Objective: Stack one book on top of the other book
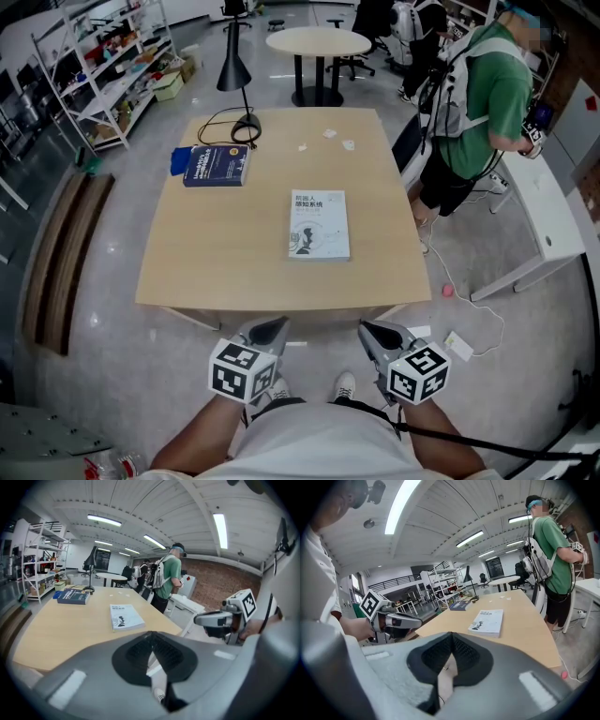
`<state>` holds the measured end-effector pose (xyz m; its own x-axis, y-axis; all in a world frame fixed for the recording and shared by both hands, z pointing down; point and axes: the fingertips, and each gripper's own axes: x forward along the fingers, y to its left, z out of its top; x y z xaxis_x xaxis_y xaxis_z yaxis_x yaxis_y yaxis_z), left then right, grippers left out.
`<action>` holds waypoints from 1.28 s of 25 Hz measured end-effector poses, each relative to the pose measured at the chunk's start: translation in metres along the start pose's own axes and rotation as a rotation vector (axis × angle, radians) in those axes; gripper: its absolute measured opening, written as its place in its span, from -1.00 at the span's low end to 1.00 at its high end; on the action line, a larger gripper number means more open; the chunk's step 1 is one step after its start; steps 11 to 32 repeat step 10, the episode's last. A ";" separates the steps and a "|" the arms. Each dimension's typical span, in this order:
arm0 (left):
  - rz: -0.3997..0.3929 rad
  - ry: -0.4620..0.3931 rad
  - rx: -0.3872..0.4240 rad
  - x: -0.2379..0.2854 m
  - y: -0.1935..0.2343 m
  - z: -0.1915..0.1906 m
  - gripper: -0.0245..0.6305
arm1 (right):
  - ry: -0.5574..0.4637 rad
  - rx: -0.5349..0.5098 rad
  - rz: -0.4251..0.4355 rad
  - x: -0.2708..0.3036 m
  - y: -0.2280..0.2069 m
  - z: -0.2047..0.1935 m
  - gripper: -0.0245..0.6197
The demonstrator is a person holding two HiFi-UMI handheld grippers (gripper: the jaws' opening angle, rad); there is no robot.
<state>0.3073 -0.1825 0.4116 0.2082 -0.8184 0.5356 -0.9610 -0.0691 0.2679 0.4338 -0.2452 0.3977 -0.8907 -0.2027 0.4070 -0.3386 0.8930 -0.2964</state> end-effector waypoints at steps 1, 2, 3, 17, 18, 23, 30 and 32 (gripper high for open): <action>0.001 0.000 0.000 0.000 0.000 0.000 -0.91 | 0.000 -0.001 0.001 0.000 0.000 0.000 -0.92; 0.001 -0.001 0.000 0.000 0.000 0.000 -0.91 | 0.000 -0.001 0.001 0.000 0.000 -0.001 -0.92; 0.002 -0.002 0.000 -0.001 0.001 0.000 -0.91 | 0.000 -0.001 0.001 0.001 0.000 0.000 -0.92; 0.001 -0.004 0.000 -0.006 -0.002 0.002 -0.91 | 0.001 -0.004 0.003 -0.002 0.004 0.003 -0.92; 0.001 -0.004 0.000 -0.006 -0.002 0.002 -0.91 | 0.001 -0.004 0.003 -0.002 0.004 0.003 -0.92; 0.001 -0.004 0.000 -0.006 -0.002 0.002 -0.91 | 0.001 -0.004 0.003 -0.002 0.004 0.003 -0.92; 0.001 -0.004 0.000 -0.006 -0.002 0.002 -0.91 | 0.001 -0.004 0.003 -0.002 0.004 0.003 -0.92; 0.001 -0.004 0.000 -0.006 -0.002 0.002 -0.91 | 0.001 -0.004 0.003 -0.002 0.004 0.003 -0.92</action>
